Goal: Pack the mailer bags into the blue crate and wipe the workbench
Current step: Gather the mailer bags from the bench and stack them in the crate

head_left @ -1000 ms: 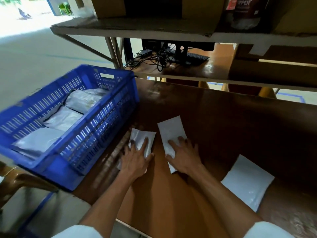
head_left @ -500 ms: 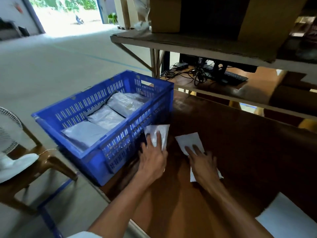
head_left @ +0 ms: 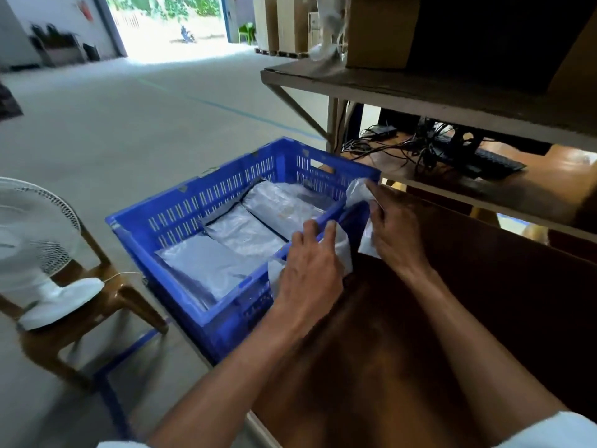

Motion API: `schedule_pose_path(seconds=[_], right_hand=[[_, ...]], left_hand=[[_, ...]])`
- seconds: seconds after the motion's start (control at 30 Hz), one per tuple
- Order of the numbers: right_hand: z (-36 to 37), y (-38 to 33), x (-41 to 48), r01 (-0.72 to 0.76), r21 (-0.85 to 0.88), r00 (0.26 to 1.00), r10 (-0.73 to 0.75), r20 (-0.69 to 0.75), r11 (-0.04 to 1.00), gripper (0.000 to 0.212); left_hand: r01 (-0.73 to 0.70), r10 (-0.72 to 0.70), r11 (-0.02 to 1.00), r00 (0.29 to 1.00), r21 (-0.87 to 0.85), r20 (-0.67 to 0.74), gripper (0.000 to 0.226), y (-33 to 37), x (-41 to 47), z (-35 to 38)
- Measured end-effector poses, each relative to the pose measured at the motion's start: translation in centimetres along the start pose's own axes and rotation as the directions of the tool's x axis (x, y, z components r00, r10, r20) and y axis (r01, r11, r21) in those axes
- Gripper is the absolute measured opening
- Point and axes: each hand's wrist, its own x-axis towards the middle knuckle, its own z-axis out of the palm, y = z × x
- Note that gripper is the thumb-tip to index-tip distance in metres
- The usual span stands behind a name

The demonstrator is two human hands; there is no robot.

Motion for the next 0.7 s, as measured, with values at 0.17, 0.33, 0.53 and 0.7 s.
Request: schedule_pose_path(seconds=[0.17,0.33,0.53,0.7], right_hand=[[-1.7,3.5,-4.5,-0.018,-0.143,1.000,0.016,-0.015,0.990,0.041],[-0.6,9.3,-13.4,-0.129,-0.483,0.892,0.314,0.324,0.866,0.056],[0.3,10.4,-16.5,-0.200,-0.575,0.756,0.498,0.425,0.793,0.060],[0.0,9.8,-16.8,-0.079,-0.609,0.781,0.429,0.455,0.789,0.055]], left_hand=[[-0.001,0.017,0.998,0.964,-0.059,0.266,0.062,0.3,-2.9,5.6],[0.113,-0.033,0.986,0.848,-0.120,0.530,0.072,-2.1,-5.1,9.9],[-0.142,0.127,0.990,0.827,-0.015,0.548,0.081,-1.4,-7.4,10.1],[-0.204,0.126,0.976,0.811,0.075,0.571,0.071,-0.8,-8.7,11.2]])
